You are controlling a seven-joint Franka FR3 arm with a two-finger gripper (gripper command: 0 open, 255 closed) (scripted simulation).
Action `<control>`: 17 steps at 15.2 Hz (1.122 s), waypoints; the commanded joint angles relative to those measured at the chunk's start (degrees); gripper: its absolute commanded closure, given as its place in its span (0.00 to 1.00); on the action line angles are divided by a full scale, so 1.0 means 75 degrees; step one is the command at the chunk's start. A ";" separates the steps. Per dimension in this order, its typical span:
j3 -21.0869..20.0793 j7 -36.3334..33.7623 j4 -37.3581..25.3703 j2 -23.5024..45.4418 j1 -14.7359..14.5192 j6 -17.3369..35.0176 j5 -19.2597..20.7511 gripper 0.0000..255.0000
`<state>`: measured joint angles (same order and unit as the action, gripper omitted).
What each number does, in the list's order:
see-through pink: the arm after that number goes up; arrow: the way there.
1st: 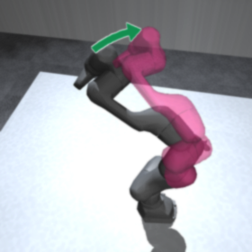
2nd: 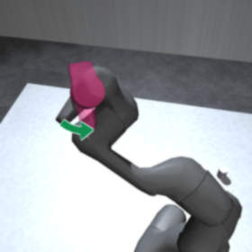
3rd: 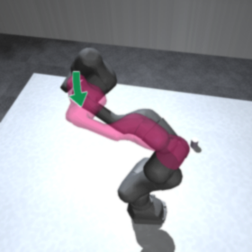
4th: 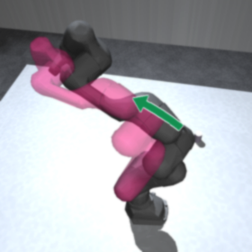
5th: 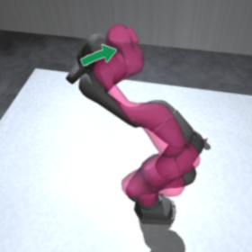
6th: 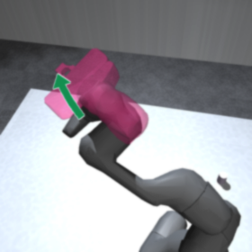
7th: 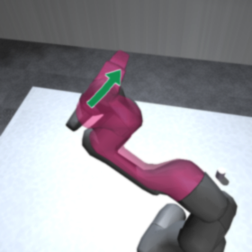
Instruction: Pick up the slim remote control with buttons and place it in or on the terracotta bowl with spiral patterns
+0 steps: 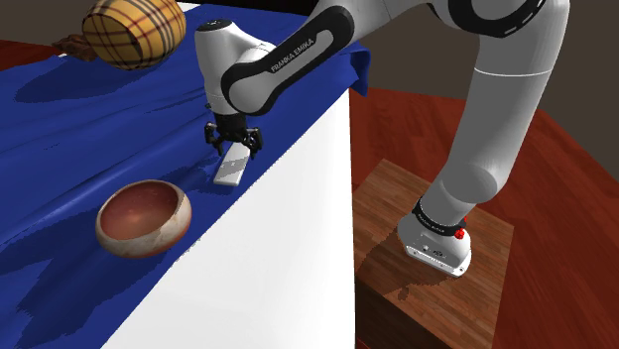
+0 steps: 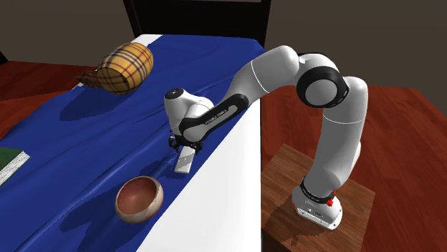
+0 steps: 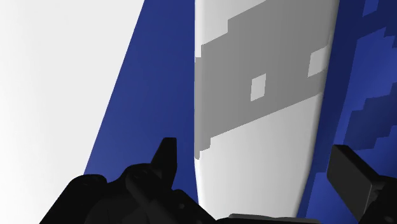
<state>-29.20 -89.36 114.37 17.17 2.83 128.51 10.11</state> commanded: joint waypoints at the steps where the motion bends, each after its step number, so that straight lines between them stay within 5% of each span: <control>1: 0.0000 0.0000 0.0000 0.0000 0.0000 0.0000 0.0000 0.00; 2: 0.0000 0.0000 0.0000 0.0000 0.0000 0.0000 0.0000 1.00; 17: -0.0094 0.0159 -0.0216 -0.0351 0.0077 -0.0517 -0.0245 1.00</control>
<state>-29.77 -88.46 112.99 15.13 3.25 125.38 8.67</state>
